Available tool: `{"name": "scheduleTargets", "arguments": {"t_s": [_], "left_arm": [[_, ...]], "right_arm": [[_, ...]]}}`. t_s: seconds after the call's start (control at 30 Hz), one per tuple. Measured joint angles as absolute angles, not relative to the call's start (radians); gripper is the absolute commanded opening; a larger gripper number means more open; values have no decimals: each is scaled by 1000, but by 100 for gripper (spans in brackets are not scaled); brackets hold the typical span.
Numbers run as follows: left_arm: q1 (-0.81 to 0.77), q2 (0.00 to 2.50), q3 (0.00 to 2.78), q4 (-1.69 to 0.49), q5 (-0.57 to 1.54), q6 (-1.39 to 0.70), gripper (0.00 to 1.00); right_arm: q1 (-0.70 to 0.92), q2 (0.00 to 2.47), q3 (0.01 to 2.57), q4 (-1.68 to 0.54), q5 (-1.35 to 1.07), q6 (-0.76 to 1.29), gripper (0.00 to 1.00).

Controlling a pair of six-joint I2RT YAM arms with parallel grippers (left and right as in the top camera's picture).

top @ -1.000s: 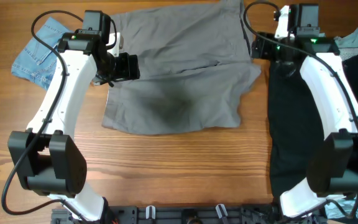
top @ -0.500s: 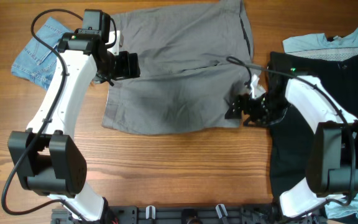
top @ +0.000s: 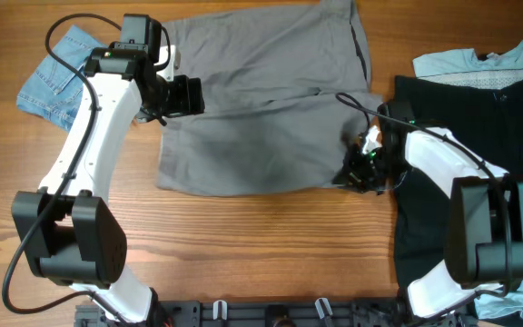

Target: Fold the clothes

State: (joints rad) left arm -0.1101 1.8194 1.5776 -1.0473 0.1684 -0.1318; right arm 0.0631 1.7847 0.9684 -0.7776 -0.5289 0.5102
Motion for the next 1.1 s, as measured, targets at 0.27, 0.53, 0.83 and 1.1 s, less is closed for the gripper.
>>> {"name": "scheduleTargets", "arguments": {"t_s": [0.27,0.53,0.83,1.1], "left_arm": [[-110,1819,1578,-1048,168,-132,89],[-110,1819,1543,-1121,205,-131,91],[-139,1820,1211,-951,282,-131,83],[-145,1820,1077,-855,303,-134,43]], "right_arm": [[59,1614,1235,-894,-201,345,86],[83,1494,1283,-1034,-72,251,100],[19,1547,1283,-1050,-79,368,100],[20,1562,1237,-1050,-157,382,100]]}}
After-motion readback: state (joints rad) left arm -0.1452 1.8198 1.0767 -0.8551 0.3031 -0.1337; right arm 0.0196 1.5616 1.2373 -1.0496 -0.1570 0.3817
